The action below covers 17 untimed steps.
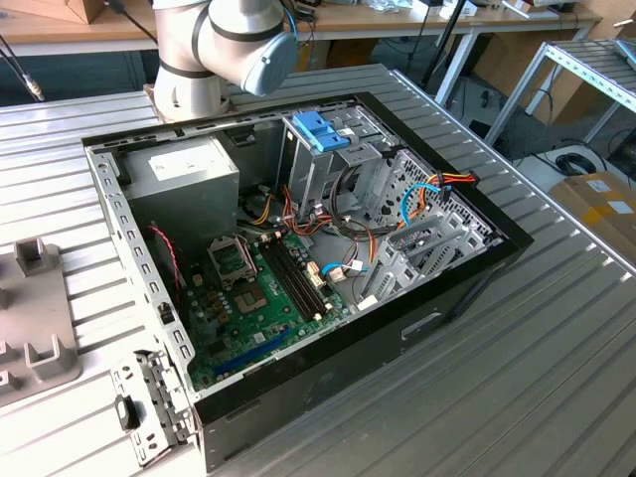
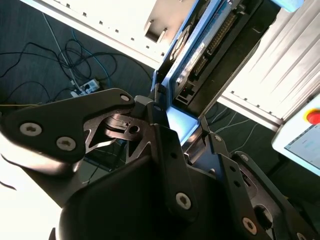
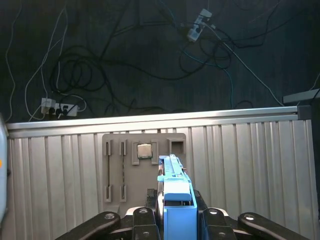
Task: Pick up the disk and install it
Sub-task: 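Pick up the disk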
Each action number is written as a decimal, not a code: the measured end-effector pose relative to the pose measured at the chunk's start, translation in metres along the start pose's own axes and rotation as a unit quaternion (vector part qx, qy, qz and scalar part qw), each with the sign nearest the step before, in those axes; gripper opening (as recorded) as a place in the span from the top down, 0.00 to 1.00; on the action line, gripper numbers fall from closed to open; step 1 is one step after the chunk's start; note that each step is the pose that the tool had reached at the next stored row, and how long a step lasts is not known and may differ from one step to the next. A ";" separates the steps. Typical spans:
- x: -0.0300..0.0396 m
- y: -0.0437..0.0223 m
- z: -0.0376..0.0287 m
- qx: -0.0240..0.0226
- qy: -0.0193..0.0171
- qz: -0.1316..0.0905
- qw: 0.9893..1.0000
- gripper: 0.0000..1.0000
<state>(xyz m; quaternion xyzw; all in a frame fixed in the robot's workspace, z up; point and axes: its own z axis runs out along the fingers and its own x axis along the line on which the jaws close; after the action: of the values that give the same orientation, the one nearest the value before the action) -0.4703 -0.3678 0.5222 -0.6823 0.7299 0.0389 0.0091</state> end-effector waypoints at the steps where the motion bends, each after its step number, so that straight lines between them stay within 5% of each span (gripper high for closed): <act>1: 0.0005 0.0000 -0.0001 0.000 0.000 0.000 1.000 0.63; 17: 0.0123 -0.0009 -0.0008 0.000 0.000 0.000 1.000 0.63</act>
<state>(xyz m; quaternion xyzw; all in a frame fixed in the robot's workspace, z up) -0.4702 -0.3802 0.5221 -0.6823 0.7300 0.0389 0.0092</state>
